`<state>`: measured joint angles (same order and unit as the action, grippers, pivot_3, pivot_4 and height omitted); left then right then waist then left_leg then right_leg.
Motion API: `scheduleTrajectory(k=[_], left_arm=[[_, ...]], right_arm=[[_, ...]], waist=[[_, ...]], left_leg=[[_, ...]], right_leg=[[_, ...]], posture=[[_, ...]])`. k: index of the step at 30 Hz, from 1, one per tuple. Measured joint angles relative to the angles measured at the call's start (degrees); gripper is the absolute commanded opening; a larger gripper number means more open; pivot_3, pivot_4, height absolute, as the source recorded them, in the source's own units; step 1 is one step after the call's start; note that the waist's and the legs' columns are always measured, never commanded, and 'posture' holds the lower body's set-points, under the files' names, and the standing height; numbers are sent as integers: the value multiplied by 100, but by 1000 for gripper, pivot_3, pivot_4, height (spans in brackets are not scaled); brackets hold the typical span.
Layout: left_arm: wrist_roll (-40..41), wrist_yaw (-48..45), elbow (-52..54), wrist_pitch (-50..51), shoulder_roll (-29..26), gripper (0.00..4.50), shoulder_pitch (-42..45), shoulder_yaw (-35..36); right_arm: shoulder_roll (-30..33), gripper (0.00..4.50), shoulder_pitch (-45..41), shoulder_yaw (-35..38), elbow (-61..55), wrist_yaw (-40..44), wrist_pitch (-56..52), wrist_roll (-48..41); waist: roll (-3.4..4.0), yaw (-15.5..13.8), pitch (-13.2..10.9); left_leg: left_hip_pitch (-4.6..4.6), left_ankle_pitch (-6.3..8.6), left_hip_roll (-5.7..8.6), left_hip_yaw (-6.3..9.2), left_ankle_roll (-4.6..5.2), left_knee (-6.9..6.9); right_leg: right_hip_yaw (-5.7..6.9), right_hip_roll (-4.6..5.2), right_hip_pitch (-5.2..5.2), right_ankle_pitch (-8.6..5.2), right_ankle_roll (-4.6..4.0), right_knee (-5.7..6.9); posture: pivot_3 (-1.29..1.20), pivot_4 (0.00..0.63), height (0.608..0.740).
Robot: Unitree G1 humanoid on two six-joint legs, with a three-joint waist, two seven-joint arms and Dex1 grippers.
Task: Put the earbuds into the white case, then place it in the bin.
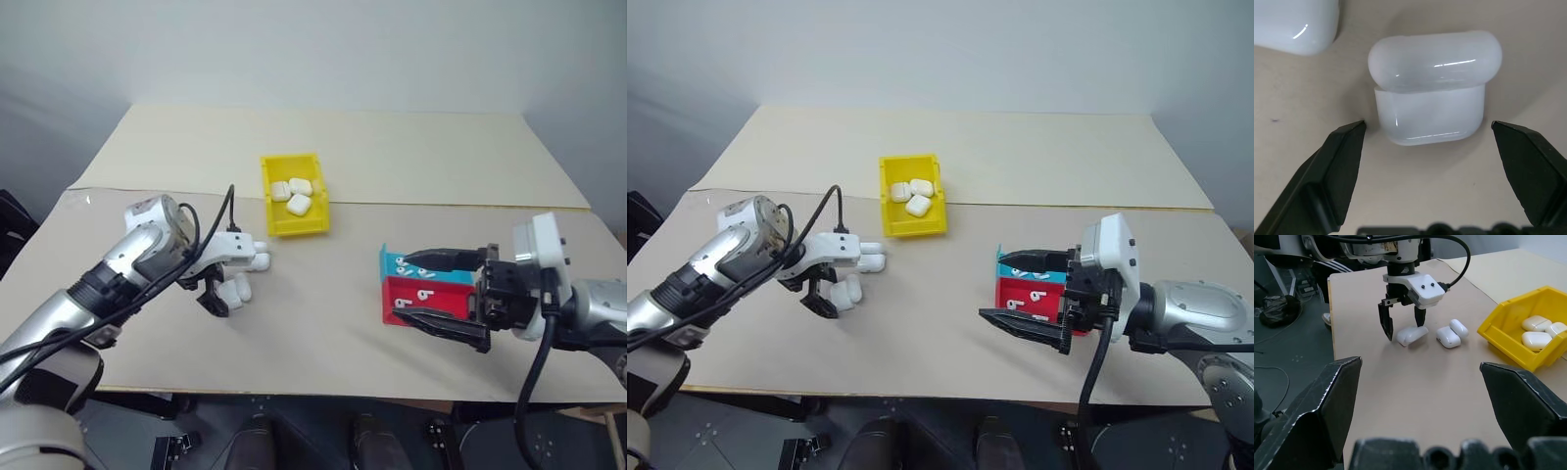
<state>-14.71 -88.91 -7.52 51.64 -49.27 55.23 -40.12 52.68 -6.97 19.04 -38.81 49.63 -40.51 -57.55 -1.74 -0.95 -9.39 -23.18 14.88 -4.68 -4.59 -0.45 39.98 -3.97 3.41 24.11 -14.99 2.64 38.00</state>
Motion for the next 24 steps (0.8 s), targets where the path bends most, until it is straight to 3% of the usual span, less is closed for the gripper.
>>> scheduleTrajectory(k=[3, 6, 18, 24], left_arm=[[-5, 10, -93, 106, 74, 4482, 45, -2], [-55, 41, -117, 129, 97, 3931, 52, -4], [128, 59, 238, 190, -153, 46, -216, 163], [351, 79, 769, 5, -703, 14, -629, 489]], right_arm=[[0, 4500, 14, 11, -4, -10, 0, -2], [0, 4500, 88, 46, -21, -24, 0, -6], [1, 4500, 169, 173, -105, 25, 0, -6], [1, 4500, -50, 19, 103, 133, 4, 44]], waist=[[1, -11, 1], [2, -14, 1], [2, 40, 1], [1, 44, 1]], left_leg=[[2, 0, 0, 2, 0, 3], [2, 0, 0, 3, 0, 3], [-11, 1, 0, 3, 2, -2], [-10, 1, 0, 3, 2, -1]], right_leg=[[0, 0, -2, 0, 0, 3], [0, 0, -2, 0, 0, 4], [0, 0, 7, 0, 1, -10], [0, 0, 6, 0, 1, -10]], posture=[[0, 150, 740], [0, 150, 740], [0, 150, 740], [0, 150, 740]])
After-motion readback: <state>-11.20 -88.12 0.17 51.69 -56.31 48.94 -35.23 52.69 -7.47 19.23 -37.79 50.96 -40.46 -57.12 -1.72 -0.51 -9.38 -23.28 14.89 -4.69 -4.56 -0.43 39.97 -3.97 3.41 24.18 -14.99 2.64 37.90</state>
